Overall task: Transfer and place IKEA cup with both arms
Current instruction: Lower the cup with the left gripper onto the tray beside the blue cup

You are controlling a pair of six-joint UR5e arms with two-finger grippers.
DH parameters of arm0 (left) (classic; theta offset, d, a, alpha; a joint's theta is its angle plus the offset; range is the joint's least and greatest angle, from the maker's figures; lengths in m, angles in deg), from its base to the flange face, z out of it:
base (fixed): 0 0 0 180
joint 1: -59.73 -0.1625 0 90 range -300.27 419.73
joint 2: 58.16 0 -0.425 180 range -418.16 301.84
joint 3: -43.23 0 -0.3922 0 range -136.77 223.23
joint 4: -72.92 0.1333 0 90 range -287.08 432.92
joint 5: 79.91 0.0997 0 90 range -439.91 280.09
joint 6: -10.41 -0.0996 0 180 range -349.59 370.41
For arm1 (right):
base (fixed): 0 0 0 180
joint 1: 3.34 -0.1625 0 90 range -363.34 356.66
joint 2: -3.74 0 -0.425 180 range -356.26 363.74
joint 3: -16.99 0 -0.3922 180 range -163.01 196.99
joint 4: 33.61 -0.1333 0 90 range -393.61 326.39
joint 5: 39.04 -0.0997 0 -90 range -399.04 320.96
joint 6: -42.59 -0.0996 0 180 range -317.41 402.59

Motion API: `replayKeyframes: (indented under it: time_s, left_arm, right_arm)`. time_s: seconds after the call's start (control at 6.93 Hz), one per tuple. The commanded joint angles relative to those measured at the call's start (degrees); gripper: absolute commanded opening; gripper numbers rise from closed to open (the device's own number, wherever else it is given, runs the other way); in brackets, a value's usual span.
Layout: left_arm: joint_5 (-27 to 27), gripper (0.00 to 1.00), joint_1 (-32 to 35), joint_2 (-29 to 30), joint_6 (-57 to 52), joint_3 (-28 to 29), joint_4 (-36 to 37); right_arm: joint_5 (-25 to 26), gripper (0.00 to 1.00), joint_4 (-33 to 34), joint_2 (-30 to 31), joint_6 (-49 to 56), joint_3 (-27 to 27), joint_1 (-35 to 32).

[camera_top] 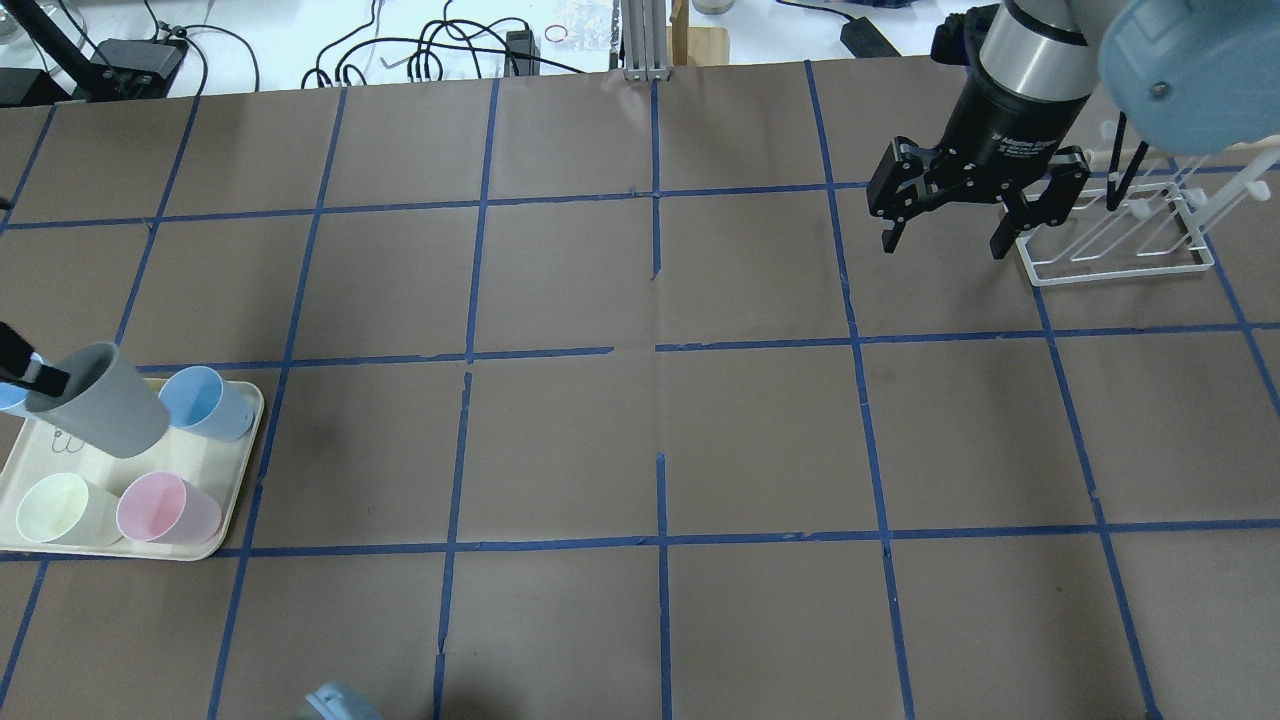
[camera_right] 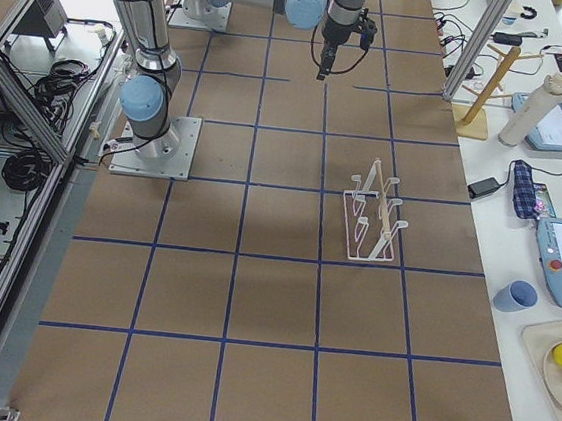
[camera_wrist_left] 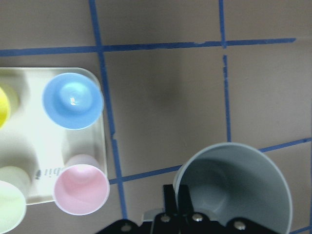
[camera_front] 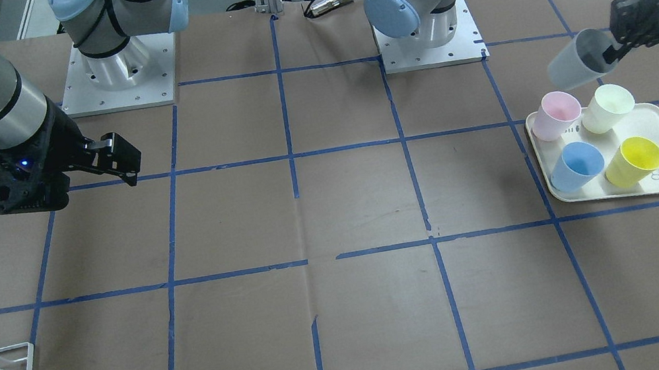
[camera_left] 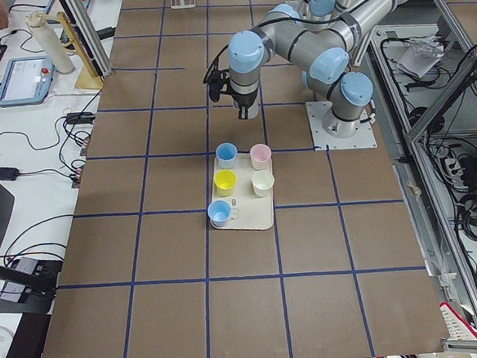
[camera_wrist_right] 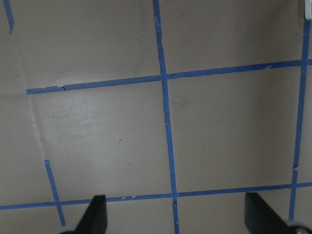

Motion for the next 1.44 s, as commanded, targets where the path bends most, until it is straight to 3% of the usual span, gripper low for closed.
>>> replayKeyframes:
  time_s: [0.0,0.14,0.43,0.72,1.01,1.3]
  left_arm:
    - [0.2,0.0,-14.3,1.5,-18.2,0.1,6.7]
    - [-0.4,0.0,-17.6,3.8,-24.7,0.3,11.5]
    - [-2.1,0.0,-21.9,11.1,-27.2,0.3,15.1]
    - [-3.8,0.0,-22.1,17.3,-27.5,0.4,19.5]
    - [-5.8,0.0,-22.1,19.9,-27.6,-0.2,21.3]
    - [-6.4,0.0,-22.1,23.1,-28.0,-1.0,28.1]
  right_arm:
    - [1.0,1.0,2.3,-0.3,0.0,0.2,-0.4]
    - [1.4,1.0,4.0,-0.6,0.6,0.2,-0.4]
    - [1.5,1.0,4.0,0.0,0.9,-0.2,0.1]
    - [1.4,1.0,3.5,0.1,0.9,-0.5,-0.2]
    - [1.4,1.0,3.2,0.8,0.9,-0.2,-0.1]
    - [1.2,1.0,3.4,0.8,0.9,-0.3,-0.1]
